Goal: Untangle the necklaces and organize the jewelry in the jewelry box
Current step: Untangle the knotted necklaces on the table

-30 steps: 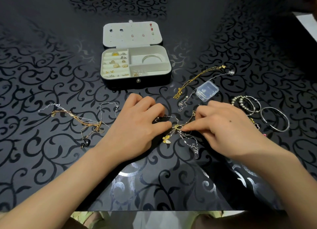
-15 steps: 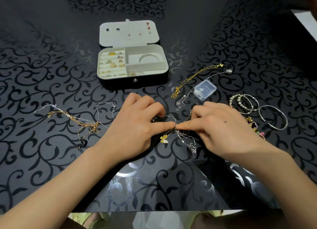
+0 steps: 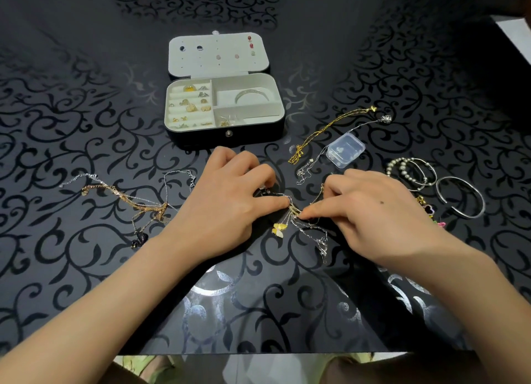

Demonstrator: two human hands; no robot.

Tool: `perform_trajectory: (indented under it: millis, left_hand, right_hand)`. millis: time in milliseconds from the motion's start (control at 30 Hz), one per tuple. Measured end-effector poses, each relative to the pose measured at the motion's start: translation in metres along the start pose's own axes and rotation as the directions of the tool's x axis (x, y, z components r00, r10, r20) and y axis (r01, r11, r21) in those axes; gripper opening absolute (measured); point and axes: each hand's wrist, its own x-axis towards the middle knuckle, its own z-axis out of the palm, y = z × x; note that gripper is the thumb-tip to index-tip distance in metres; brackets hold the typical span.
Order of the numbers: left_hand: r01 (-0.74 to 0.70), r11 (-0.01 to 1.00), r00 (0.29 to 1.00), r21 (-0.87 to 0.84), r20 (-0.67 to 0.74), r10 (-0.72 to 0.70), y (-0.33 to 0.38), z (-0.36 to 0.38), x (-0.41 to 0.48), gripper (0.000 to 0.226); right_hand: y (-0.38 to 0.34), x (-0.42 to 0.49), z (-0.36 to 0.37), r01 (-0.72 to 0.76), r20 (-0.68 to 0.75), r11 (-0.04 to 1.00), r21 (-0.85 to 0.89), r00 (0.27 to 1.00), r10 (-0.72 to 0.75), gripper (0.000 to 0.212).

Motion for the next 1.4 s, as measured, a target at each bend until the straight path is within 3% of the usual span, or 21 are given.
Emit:
perform_trajectory:
  millis: [467, 733, 1000, 1267, 1400]
  left_hand:
    - [0.040, 0.997, 0.999, 0.073, -0.022, -0.038, -0.002, 0.001, -0.003, 0.044]
    - [0.018, 0.998, 1.000, -0.053, 0.007, -0.018, 0.014, -0.005, -0.005, 0.046]
    - [-0.004, 0.997, 1.000, -0.071, 0.027, 0.005, 0.015, -0.009, -0.009, 0.044]
    - [0.017, 0.997, 1.000, -0.079, 0.013, -0.016, 0.018, -0.010, -0.011, 0.041]
    - [0.053, 0.995, 0.998, -0.080, 0.038, -0.050, 0.024, -0.006, -0.010, 0.050]
  right_hand:
    - [0.001, -0.001, -0.002, -0.015, 0.041, 1.000, 0.017, 0.999, 0.014, 0.044]
    - [-0.001, -0.001, -0.003, -0.047, 0.048, 0.996, 0.071, 0.998, 0.044, 0.044]
    - [-0.001, -0.001, -0.007, -0.095, 0.131, 0.987, 0.130, 0.988, 0.078, 0.043]
    - [-0.006, 0.007, -0.005, -0.135, 0.055, 0.964, 0.227, 0.991, 0.126, 0.020]
    - [-0.010, 0.024, -0.003, -0.187, 0.113, 0.924, 0.332, 0.981, 0.158, 0.013]
